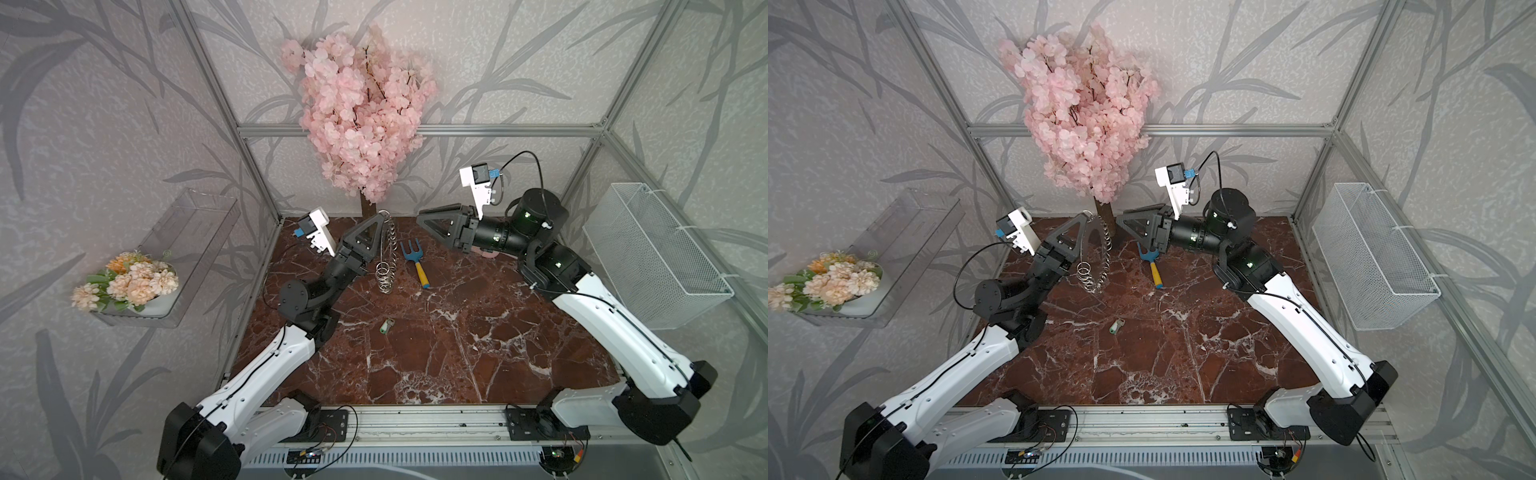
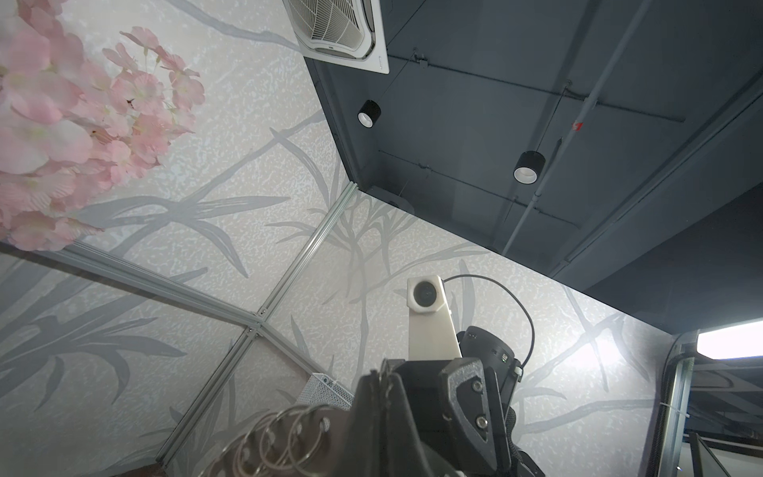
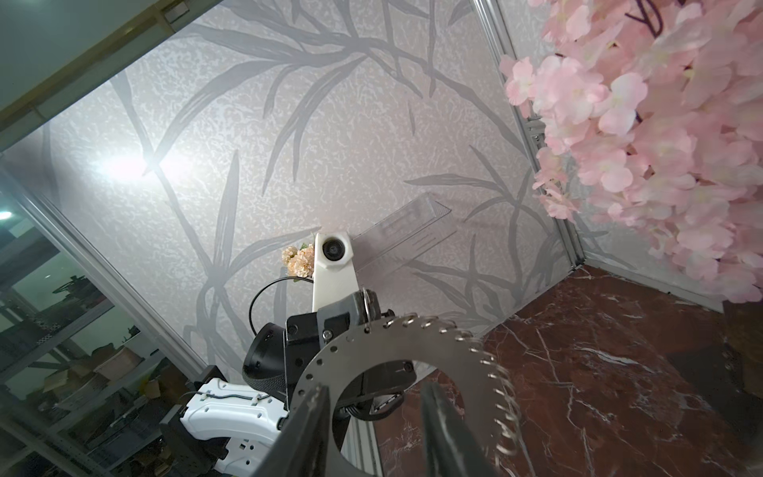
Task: Attach keys to a key ring
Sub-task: Adjust the keyring.
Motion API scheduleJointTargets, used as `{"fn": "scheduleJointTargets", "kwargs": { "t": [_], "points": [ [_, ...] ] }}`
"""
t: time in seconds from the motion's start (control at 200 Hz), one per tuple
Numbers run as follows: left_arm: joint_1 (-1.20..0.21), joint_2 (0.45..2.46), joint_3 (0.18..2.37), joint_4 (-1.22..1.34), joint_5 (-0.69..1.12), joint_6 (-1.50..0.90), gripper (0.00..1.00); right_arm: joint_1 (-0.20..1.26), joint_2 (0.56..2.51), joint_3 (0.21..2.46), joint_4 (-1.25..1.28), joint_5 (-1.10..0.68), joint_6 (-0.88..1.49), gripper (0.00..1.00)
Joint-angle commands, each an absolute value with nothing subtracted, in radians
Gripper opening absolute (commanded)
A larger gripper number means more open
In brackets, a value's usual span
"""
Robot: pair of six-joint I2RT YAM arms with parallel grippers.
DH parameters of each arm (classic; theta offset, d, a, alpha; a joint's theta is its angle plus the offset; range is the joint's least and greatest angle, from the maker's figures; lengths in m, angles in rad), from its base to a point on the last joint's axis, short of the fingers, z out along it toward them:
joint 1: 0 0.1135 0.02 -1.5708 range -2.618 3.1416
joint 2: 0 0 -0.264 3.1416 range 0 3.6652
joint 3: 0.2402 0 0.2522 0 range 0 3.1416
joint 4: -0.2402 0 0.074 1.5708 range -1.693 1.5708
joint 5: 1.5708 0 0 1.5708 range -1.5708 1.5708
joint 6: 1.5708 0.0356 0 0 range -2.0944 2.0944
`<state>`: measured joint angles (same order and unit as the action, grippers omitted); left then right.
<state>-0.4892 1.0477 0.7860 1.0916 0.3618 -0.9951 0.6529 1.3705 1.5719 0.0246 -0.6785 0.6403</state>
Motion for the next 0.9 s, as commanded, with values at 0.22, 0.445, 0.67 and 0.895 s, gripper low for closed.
{"fn": "scheduleJointTargets", "kwargs": {
  "t": [0.22, 0.445, 0.67, 0.895],
  "points": [
    [-0.492, 1.047, 0.844, 1.128, 0.414, -1.019, 0.00, 0.684, 1.453, 1.658, 0.123, -0.740, 0.699, 0.37],
    [-0.492, 1.050, 0.842, 1.121, 0.422, -1.019, 0.00, 0.709, 1.492, 1.689, 0.123, -0.755, 0.698, 0.34],
    [-0.492, 1.049, 0.837, 1.114, 0.414, -1.019, 0.00, 0.721, 1.513, 1.701, 0.121, -0.762, 0.699, 0.31],
    [-0.492, 1.051, 0.835, 1.116, 0.422, -1.025, 0.00, 0.725, 1.522, 1.710, 0.112, -0.759, 0.695, 0.24]
  ]
}}
